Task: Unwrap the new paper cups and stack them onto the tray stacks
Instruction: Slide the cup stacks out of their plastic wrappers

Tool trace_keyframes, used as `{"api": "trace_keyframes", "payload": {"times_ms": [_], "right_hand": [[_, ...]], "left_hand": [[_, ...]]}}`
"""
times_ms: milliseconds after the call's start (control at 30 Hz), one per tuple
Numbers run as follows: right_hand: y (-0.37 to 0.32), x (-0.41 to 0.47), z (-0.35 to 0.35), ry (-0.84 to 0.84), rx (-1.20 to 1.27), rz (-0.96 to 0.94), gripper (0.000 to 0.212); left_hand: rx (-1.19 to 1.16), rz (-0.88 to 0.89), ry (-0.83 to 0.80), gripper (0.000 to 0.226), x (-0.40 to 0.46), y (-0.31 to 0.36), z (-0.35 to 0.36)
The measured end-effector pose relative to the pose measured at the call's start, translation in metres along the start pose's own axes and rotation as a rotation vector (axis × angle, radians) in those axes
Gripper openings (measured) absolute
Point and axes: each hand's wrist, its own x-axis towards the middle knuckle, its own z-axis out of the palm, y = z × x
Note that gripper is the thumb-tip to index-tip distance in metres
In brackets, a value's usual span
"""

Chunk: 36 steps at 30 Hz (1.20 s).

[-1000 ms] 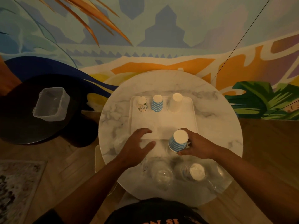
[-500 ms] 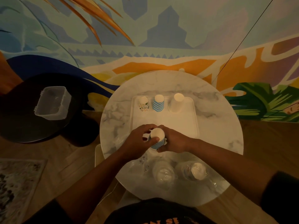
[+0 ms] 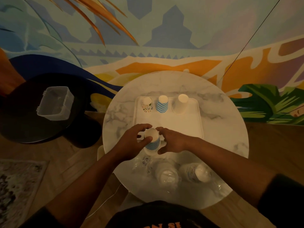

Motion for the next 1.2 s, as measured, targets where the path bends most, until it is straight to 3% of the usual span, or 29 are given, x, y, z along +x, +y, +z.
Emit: {"api": "trace_keyframes", "payload": {"times_ms": [100, 267, 333, 467, 700, 867, 967, 1200], "right_hand": [[-0.007, -0.036, -0.025, -0.038, -0.043, 0.089, 0.088], [-0.010, -0.119, -0.057, 0.062, 0.041, 0.125, 0.073], [-0.006, -0.151, -0.062, 0.093, 0.045, 0.128, 0.073], [0.006, -0.199, -0.059, 0.054, -0.035, 0.125, 0.084], [0.022, -0.205, -0.019, -0.051, -0.363, 0.136, 0.093], [0.036, -0.191, 0.004, 0.085, -0.524, 0.037, 0.073], [0.047, -0.188, 0.012, 0.172, -0.531, -0.005, 0.076], [0.048, -0.185, -0.004, 0.194, -0.440, 0.014, 0.068]], "left_hand": [[0.044, 0.075, 0.101, 0.038, -0.003, 0.010, 0.000], [0.026, 0.247, 0.251, 0.026, -0.015, 0.045, 0.003], [-0.017, 0.294, 0.199, 0.021, -0.021, 0.061, 0.009], [-0.015, 0.303, -0.056, 0.024, -0.030, 0.073, 0.039], [0.142, 0.227, -0.372, 0.049, -0.032, 0.058, 0.091], [0.349, 0.266, -0.422, 0.070, -0.030, 0.053, 0.118], [0.372, 0.211, -0.435, 0.077, -0.028, 0.050, 0.129], [0.343, 0.113, -0.406, 0.070, -0.014, 0.043, 0.140]]}}
